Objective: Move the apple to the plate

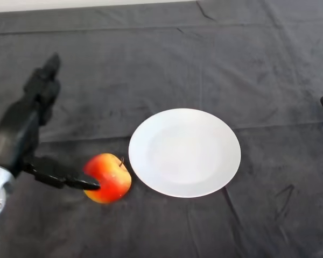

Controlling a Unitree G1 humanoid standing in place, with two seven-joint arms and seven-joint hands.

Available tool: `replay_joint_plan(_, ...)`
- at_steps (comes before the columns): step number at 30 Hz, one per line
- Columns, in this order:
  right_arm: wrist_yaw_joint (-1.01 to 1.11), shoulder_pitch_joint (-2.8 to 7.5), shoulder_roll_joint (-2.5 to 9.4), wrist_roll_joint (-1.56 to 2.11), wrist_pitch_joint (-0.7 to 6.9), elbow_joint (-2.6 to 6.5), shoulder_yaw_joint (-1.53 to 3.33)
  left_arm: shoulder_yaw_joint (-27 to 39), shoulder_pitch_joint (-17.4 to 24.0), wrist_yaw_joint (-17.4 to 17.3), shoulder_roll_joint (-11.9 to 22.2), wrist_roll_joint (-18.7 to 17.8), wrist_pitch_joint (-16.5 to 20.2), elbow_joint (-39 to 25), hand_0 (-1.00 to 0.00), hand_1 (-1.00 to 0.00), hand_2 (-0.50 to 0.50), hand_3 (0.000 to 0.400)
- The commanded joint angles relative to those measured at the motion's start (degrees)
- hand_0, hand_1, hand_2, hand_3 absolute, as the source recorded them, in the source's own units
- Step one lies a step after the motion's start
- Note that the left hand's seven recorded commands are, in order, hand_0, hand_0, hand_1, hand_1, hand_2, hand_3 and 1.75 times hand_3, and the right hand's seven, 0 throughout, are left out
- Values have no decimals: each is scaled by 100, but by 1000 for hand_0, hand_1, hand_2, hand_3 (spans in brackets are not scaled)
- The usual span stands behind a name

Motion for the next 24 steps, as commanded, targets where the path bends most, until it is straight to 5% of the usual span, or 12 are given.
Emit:
replay_joint_plan(1,-34,-85,-87,-9,-18,-216,-25,-161,194,-84,385,164,157,-368,0,0,0,0)
replay_joint_plan(24,-59,-69,-73,5,-9,-260,-19,-1223,54,-554,547,997,1085,-4,0,0,0,0)
